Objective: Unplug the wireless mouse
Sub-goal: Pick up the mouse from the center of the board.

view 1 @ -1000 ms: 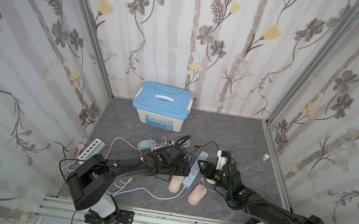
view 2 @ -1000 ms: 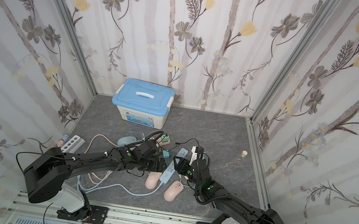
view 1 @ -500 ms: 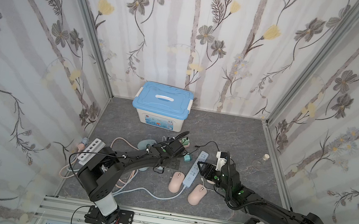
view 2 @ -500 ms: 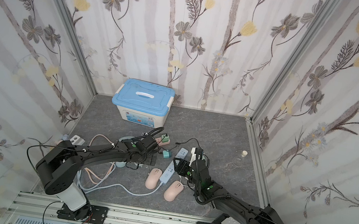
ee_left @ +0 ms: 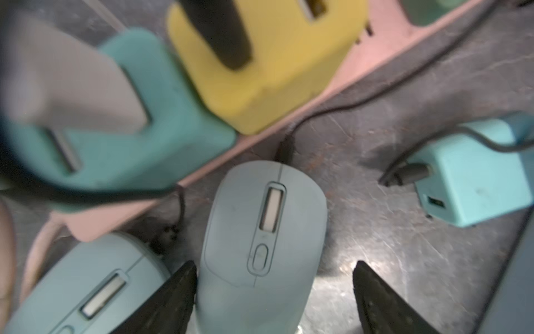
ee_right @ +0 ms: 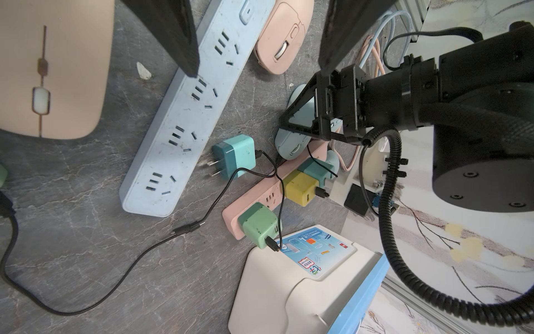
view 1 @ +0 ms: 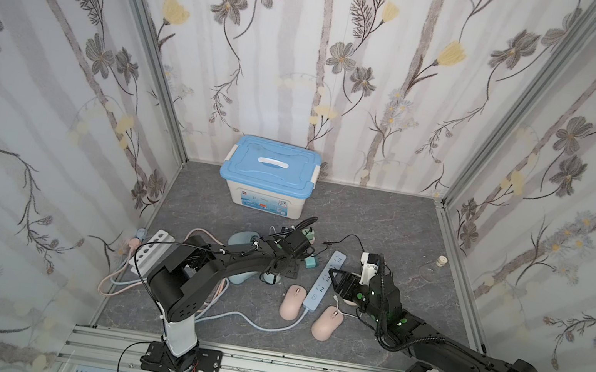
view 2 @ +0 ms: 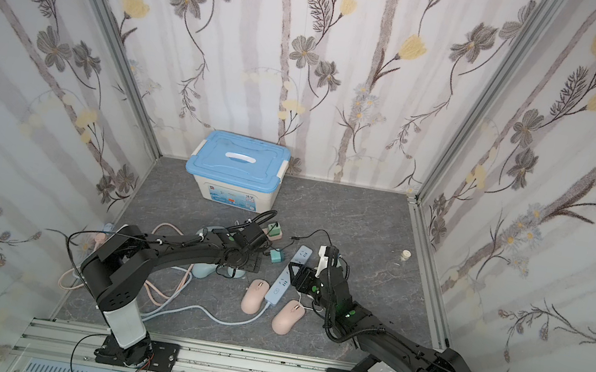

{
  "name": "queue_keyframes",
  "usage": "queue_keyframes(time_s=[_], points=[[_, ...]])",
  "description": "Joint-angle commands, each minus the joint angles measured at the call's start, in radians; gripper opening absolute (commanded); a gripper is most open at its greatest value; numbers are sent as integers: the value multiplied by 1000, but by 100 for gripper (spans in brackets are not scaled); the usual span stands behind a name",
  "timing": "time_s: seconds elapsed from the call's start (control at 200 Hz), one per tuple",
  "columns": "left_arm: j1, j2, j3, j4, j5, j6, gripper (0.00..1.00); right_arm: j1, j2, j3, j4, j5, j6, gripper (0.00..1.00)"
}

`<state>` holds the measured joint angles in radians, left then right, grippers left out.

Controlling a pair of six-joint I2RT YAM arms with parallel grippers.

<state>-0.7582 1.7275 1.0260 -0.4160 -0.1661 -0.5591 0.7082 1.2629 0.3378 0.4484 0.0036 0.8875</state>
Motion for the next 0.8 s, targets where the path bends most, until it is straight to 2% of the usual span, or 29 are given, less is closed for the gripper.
queue_keyframes(time_s=[0.0, 0.045, 0.105, 0.21, 0.35, 0.43, 0.569, 0.794], points=[[-8, -51, -47, 99, 188, -35, 75, -1, -6, -4, 38, 17, -10, 66], [-14, -68, -57, 95, 193, -46, 74, -2, -5, -5, 39, 19, -10, 66], [-16, -82, -52, 48, 141, -47, 74, -2, -2, -5, 43, 19, -10, 67], [-13, -58, -17, -49, 16, -37, 85, -3, 11, -4, 58, 8, -7, 67], [-15, -5, 11, -44, -5, -29, 86, -2, 29, -2, 67, -3, -1, 66], [-14, 28, 28, -39, -12, -25, 85, -2, 25, -6, 66, -2, 2, 66], [-16, 68, 44, -39, -11, -18, 76, -3, 9, -13, 56, 7, 1, 67], [-15, 83, 45, -101, -104, -22, 72, -1, 14, -13, 68, 4, 3, 67]])
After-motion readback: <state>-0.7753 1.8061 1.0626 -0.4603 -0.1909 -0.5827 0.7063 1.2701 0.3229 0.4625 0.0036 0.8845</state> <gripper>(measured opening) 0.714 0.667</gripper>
